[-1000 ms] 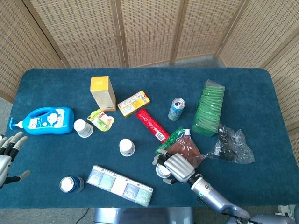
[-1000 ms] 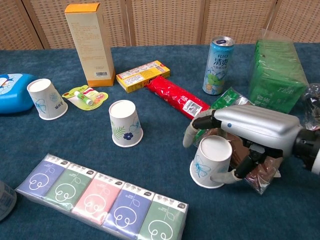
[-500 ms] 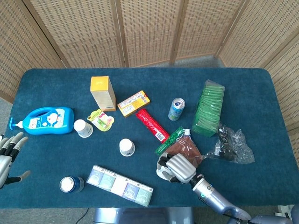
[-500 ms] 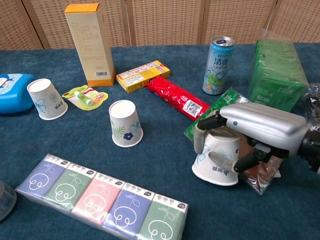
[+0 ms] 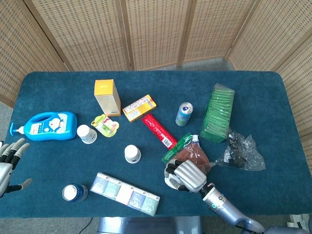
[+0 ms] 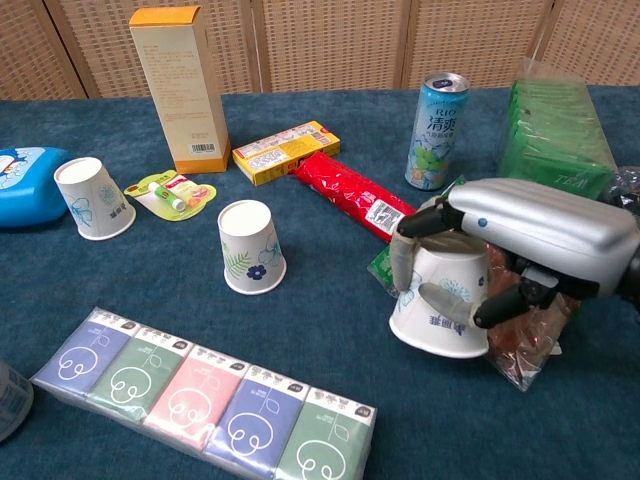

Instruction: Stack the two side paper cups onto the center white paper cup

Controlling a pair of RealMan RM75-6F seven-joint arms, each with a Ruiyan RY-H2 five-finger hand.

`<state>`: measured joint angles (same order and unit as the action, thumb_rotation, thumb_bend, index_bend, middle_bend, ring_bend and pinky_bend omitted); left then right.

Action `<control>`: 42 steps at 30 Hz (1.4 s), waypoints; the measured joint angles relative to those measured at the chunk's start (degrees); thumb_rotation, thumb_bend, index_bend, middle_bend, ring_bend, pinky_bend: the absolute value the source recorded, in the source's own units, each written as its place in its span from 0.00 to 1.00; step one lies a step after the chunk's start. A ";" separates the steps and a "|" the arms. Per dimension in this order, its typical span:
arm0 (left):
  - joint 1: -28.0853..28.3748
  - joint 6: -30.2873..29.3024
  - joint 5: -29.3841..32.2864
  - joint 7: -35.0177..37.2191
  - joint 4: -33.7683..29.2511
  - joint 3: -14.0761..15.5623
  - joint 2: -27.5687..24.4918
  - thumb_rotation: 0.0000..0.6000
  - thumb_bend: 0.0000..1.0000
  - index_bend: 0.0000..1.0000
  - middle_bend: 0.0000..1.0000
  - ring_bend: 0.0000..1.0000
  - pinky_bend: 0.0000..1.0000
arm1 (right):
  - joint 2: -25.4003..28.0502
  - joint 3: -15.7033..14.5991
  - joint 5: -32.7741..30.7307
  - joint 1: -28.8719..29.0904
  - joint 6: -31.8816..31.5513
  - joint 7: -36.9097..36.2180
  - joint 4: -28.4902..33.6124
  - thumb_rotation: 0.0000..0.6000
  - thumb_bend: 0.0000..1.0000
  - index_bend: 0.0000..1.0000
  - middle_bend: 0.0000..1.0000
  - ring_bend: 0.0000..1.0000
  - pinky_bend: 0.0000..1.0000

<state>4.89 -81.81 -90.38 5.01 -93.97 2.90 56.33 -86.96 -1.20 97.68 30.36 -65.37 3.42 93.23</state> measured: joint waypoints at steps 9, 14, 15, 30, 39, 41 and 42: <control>-0.17 -0.43 -0.50 0.20 -0.23 0.13 -0.18 1.00 0.23 0.00 0.00 0.00 0.00 | -0.42 3.72 0.48 2.13 -0.78 2.38 3.15 1.00 0.62 0.49 0.47 0.31 0.66; -0.20 -0.50 -0.69 0.33 -0.34 0.22 -0.29 1.00 0.23 0.00 0.00 0.00 0.00 | -3.70 6.35 -1.01 4.31 0.65 3.86 2.81 1.00 0.62 0.49 0.47 0.31 0.66; -0.21 -0.51 -0.66 0.43 -0.34 0.20 -0.32 1.00 0.23 0.00 0.00 0.00 0.00 | -4.42 6.80 -1.30 4.72 0.92 4.16 2.55 1.00 0.62 0.49 0.47 0.31 0.66; -0.09 -0.24 0.32 2.49 0.08 -0.28 -1.00 1.00 0.23 0.00 0.00 0.00 0.00 | -15.07 14.98 -6.10 13.62 5.18 8.97 -5.71 1.00 0.61 0.48 0.46 0.31 0.66; -0.10 -0.11 0.54 3.35 0.25 -0.33 -1.28 1.00 0.23 0.00 0.00 0.00 0.00 | -18.45 17.35 -7.61 17.02 5.16 9.61 -10.23 1.00 0.62 0.48 0.46 0.31 0.66; -0.15 -0.20 0.55 3.54 0.26 -0.34 -1.37 1.00 0.23 0.00 0.00 0.00 0.00 | -19.46 17.65 -7.99 17.87 5.35 9.86 -11.92 1.00 0.62 0.48 0.46 0.31 0.66; -0.18 -0.25 0.60 3.62 0.28 -0.37 -1.40 1.00 0.23 0.00 0.00 0.00 0.00 | -19.89 17.72 -8.05 18.24 5.39 9.97 -12.72 1.00 0.62 0.48 0.46 0.31 0.66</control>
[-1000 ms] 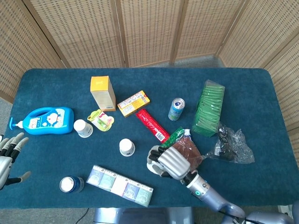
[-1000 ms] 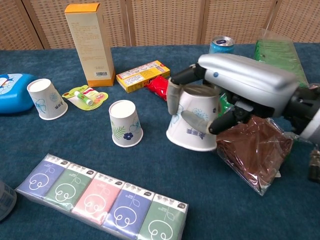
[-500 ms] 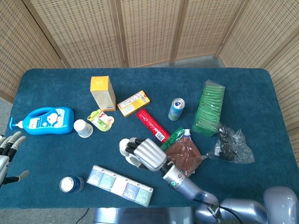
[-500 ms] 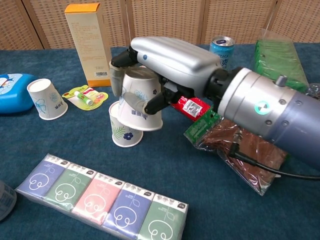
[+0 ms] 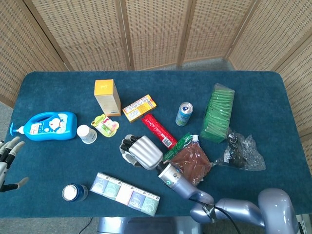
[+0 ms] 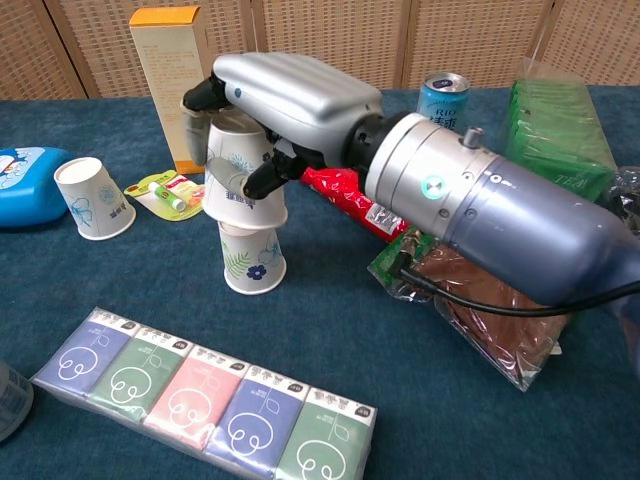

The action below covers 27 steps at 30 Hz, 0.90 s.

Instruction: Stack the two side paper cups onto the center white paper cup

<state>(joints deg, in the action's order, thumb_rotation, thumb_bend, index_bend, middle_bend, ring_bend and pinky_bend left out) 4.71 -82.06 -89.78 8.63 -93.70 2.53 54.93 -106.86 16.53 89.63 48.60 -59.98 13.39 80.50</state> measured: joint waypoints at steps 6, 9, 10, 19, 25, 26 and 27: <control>-0.29 -0.31 0.51 0.37 0.50 -0.17 -0.21 1.00 0.23 0.00 0.00 0.00 0.00 | -3.17 -0.08 0.19 2.36 -0.10 -0.04 -6.38 1.00 0.62 0.48 0.46 0.31 0.66; -0.27 -0.21 0.93 0.57 0.73 -0.37 -0.28 1.00 0.23 0.00 0.00 0.00 0.00 | -4.62 -0.37 0.20 3.24 -0.53 -1.21 -8.78 1.00 0.62 0.48 0.46 0.31 0.66; -0.25 -0.16 1.04 0.60 0.79 -0.44 -0.29 1.00 0.23 0.00 0.00 0.00 0.00 | -5.01 -0.51 0.20 3.56 -0.73 -1.63 -9.35 1.00 0.62 0.48 0.46 0.31 0.66; -0.31 -0.25 0.91 0.86 0.75 -0.50 -0.39 1.00 0.23 0.00 0.00 0.00 0.00 | -6.14 -1.42 0.57 4.67 -2.01 -1.49 -11.00 1.00 0.61 0.48 0.46 0.31 0.66; -0.49 -0.57 0.74 1.34 0.79 -0.49 -0.61 1.00 0.23 0.00 0.00 0.00 0.00 | -6.51 -1.92 1.55 5.40 -3.37 -1.89 -13.74 1.00 0.60 0.48 0.46 0.31 0.66; -0.49 -0.61 0.70 1.37 0.80 -0.51 -0.63 1.00 0.23 0.00 0.00 0.00 0.00 | -6.48 -2.03 1.57 5.43 -3.48 -1.94 -13.87 1.00 0.60 0.48 0.46 0.31 0.66; -0.48 -0.61 0.70 1.37 0.79 -0.53 -0.63 1.00 0.23 0.00 0.00 0.00 0.00 | -6.43 -2.15 1.58 5.43 -3.57 -1.97 -13.96 1.00 0.60 0.48 0.46 0.31 0.66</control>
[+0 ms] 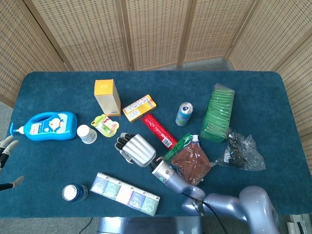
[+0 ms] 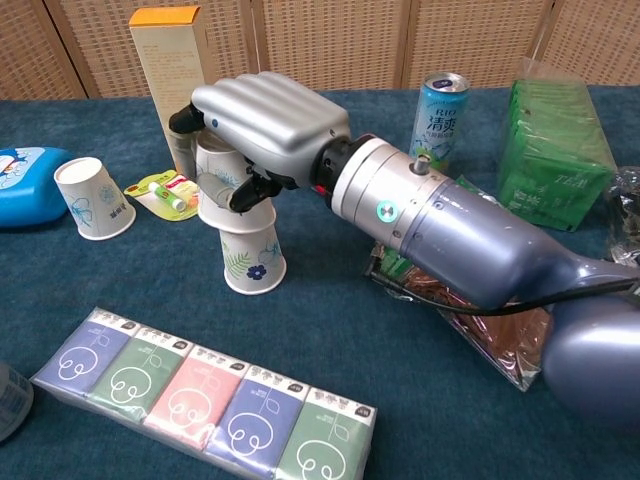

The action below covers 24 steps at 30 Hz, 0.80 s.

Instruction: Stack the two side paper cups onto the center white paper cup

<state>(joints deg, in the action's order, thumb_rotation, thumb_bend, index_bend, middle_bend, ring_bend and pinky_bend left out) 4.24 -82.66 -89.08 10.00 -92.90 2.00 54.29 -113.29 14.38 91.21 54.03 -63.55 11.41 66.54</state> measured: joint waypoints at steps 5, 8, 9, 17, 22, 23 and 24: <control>-0.02 0.02 -0.02 -0.07 0.00 -0.01 0.03 1.00 0.23 0.00 0.00 0.00 0.00 | 0.19 -1.05 0.13 -0.19 -0.42 0.07 -0.27 1.00 0.60 0.48 0.46 0.31 0.66; -0.04 -0.04 -0.08 -0.19 -0.04 -0.02 0.05 1.00 0.23 0.00 0.00 0.00 0.00 | 0.27 -1.52 0.20 -0.32 -0.72 0.14 -0.14 1.00 0.60 0.48 0.46 0.31 0.66; -0.03 -0.02 -0.07 -0.22 -0.06 -0.03 0.06 1.00 0.23 0.00 0.00 0.00 0.00 | 0.30 -1.59 0.17 -0.34 -0.72 0.23 -0.12 1.00 0.60 0.48 0.46 0.31 0.66; -0.04 -0.04 -0.05 -0.24 -0.13 -0.11 0.00 1.00 0.23 0.00 0.00 0.00 0.00 | 1.53 -1.92 -2.26 -0.78 1.53 1.34 2.31 1.00 0.54 0.19 0.23 0.16 0.60; -0.06 -0.08 -0.07 -0.13 -0.11 -0.13 -0.05 1.00 0.23 0.00 0.00 0.00 0.00 | 2.56 -2.51 -3.70 -1.50 2.58 3.08 4.24 1.00 0.54 0.12 0.08 0.04 0.52; -0.04 -0.01 -0.04 -0.10 -0.10 -0.14 -0.05 1.00 0.23 0.00 0.00 0.00 0.00 | 2.73 -2.56 -3.80 -1.60 2.61 3.12 4.61 1.00 0.54 0.10 0.06 0.02 0.49; -0.03 0.03 -0.03 -0.09 -0.10 -0.13 -0.05 1.00 0.23 0.00 0.00 0.00 0.00 | 2.92 -2.60 -3.83 -1.68 2.59 3.13 5.02 1.00 0.54 0.10 0.05 0.01 0.48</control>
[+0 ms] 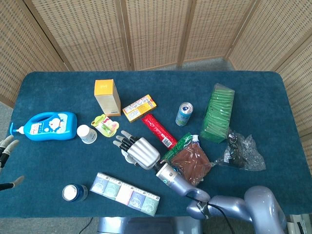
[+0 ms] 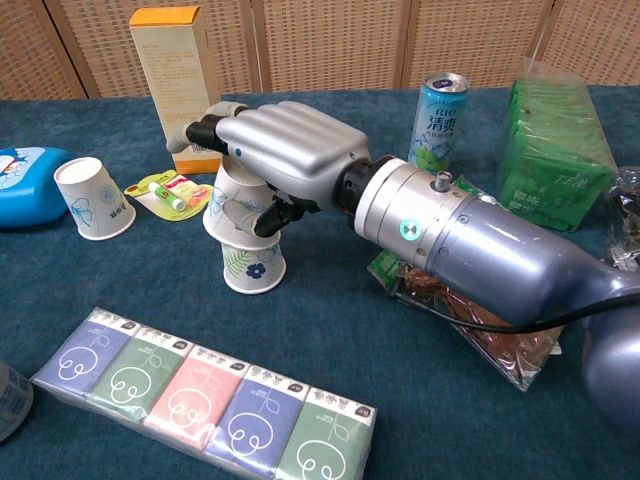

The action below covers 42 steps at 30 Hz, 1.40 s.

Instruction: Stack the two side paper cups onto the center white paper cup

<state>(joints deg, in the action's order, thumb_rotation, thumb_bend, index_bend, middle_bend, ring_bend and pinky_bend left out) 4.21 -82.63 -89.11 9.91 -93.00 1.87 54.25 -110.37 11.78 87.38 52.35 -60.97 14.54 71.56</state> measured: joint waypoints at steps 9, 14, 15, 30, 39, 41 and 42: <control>0.05 0.16 -0.21 -0.34 -0.10 0.11 0.15 1.00 0.23 0.00 0.00 0.00 0.00 | 3.38 -0.06 -0.52 -0.98 -0.38 0.63 6.26 1.00 0.49 0.03 0.00 0.00 0.38; -0.09 -0.14 -0.62 -0.77 -0.41 0.27 0.22 1.00 0.23 0.00 0.00 0.00 0.00 | 4.72 -0.58 -1.85 -1.25 1.28 2.92 8.28 1.00 0.48 0.03 0.00 0.00 0.38; -0.10 -0.17 -0.62 -0.80 -0.43 0.27 0.22 1.00 0.23 0.00 0.00 0.00 0.00 | 4.78 -0.68 -2.02 -1.24 1.53 3.32 8.32 1.00 0.48 0.03 0.00 0.00 0.38; 0.04 0.06 0.16 -0.05 0.16 -0.17 -0.04 1.00 0.23 0.00 0.00 0.00 0.00 | 10.45 -1.38 0.80 -3.48 -3.15 2.79 10.64 1.00 0.36 0.03 0.00 0.00 0.21; 1.04 1.05 1.00 1.22 2.34 -1.09 -0.68 1.00 0.23 0.00 0.00 0.00 0.00 | 21.92 -5.82 4.50 -10.87 -11.29 -1.67 16.07 1.00 0.09 0.00 0.00 0.00 0.13; 1.46 1.69 1.26 1.21 3.06 -1.31 -0.74 1.00 0.23 0.00 0.00 0.00 0.00 | 25.07 -6.91 5.11 -12.91 -13.20 -3.10 17.37 1.00 0.07 0.00 0.00 0.00 0.13; 1.65 2.03 1.39 1.11 3.32 -1.38 -0.73 1.00 0.23 0.00 0.00 0.00 0.00 | 26.35 -7.38 5.37 -13.79 -14.00 -3.88 17.73 1.00 0.07 0.00 0.00 0.00 0.13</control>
<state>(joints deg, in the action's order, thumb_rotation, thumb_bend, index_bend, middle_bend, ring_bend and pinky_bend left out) 5.86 -80.60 -87.72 11.02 -89.68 0.49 53.51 -84.02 4.39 92.75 38.56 -74.96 10.66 89.29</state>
